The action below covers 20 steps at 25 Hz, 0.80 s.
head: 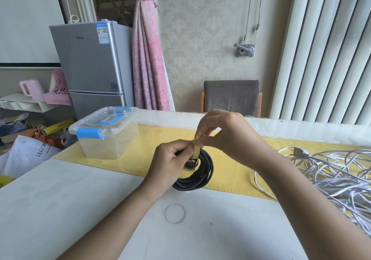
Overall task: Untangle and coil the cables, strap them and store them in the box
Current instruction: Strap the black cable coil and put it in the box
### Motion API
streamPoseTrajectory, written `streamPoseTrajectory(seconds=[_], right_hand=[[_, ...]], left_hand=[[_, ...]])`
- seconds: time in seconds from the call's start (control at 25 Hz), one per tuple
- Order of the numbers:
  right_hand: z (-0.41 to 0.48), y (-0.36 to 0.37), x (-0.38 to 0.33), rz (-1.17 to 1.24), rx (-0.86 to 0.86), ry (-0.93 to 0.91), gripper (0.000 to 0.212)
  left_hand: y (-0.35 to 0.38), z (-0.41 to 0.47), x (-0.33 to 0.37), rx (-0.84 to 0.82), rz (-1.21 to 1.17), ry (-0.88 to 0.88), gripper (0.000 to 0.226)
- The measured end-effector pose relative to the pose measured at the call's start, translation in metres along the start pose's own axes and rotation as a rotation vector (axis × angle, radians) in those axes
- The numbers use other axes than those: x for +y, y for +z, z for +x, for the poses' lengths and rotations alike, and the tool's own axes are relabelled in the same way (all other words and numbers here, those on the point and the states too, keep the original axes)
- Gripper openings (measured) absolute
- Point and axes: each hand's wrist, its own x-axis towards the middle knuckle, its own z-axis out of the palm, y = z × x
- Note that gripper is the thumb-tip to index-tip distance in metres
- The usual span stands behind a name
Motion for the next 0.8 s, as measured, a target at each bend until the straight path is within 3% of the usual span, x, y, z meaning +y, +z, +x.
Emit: streamPoseTrajectory(seconds=[0.16, 0.32, 0.52, 0.72, 0.8], right_hand=[[-0.001, -0.002, 0.002, 0.118, -0.044, 0.080, 0.015], [0.001, -0.007, 0.007, 0.308, -0.103, 0.121, 0.017], [0.001, -0.003, 0.009, 0.292, -0.049, 0.105, 0.017], [0.003, -0.004, 0.013, 0.411, -0.023, 0.140, 0.013], [0.003, -0.002, 0.014, 0.447, -0.039, 0.137, 0.011]], left_hand=[[0.000, 0.001, -0.009, -0.026, 0.043, 0.096, 0.019], [0.000, 0.001, -0.008, -0.023, 0.017, 0.102, 0.018], [0.004, -0.003, 0.001, -0.015, 0.019, 0.089, 0.036], [0.003, -0.002, 0.004, 0.028, -0.022, 0.101, 0.021], [0.002, -0.002, 0.004, 0.025, 0.004, 0.113, 0.027]])
